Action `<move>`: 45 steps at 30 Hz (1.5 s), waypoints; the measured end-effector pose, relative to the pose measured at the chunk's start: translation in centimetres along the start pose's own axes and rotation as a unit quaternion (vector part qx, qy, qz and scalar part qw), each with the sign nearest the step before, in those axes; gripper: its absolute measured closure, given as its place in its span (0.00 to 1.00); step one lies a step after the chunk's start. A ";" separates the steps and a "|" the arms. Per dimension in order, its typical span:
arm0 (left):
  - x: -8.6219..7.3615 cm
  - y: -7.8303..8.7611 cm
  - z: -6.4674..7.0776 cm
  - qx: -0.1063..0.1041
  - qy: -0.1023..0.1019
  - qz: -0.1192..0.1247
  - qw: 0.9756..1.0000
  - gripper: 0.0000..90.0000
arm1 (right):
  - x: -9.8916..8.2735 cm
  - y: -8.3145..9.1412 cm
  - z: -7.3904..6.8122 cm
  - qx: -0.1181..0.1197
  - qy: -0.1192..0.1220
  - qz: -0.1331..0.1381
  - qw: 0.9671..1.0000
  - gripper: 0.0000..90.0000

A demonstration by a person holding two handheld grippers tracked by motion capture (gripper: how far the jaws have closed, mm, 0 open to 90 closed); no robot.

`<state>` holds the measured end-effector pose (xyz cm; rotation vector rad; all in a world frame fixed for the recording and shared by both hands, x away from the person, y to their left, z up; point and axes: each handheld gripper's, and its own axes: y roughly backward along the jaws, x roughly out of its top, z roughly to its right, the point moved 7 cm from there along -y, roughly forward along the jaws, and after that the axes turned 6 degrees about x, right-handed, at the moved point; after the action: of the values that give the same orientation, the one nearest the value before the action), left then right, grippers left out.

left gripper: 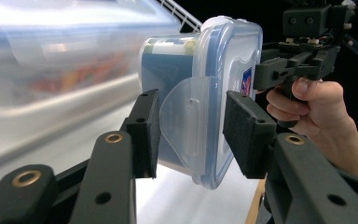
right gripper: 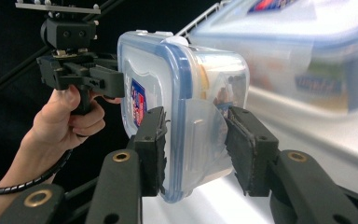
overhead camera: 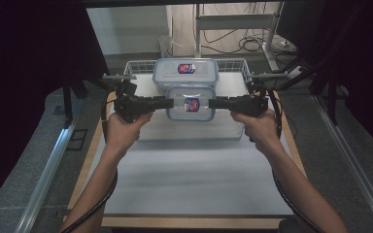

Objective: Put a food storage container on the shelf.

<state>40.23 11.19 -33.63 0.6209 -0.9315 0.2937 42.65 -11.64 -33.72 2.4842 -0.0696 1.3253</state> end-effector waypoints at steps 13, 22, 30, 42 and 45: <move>5.7 0.7 -1.6 0.002 0.017 0.025 1.000 0.63 | 6.7 -0.8 0.4 -0.009 0.000 0.025 1.000 0.64; 7.0 -0.3 -3.5 -0.001 0.041 0.029 0.999 0.63 | 8.6 -1.7 2.0 -0.015 -0.016 0.037 0.999 0.64; 7.6 -1.4 -4.9 0.003 0.059 0.031 0.998 0.63 | 8.9 -2.3 4.1 -0.008 -0.049 0.051 0.997 0.64; 8.0 -2.5 -5.3 0.051 0.056 0.030 0.997 0.57 | 9.0 -2.8 4.4 -0.050 -0.024 0.043 0.998 0.60; 8.0 -2.6 -5.3 0.047 0.060 0.035 0.996 0.55 | 9.2 -2.9 4.4 -0.053 -0.022 0.046 0.997 0.60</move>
<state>49.60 12.20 -30.40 0.6517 -0.8283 0.4347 51.93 -9.24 -29.25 2.4469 -0.2606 1.2685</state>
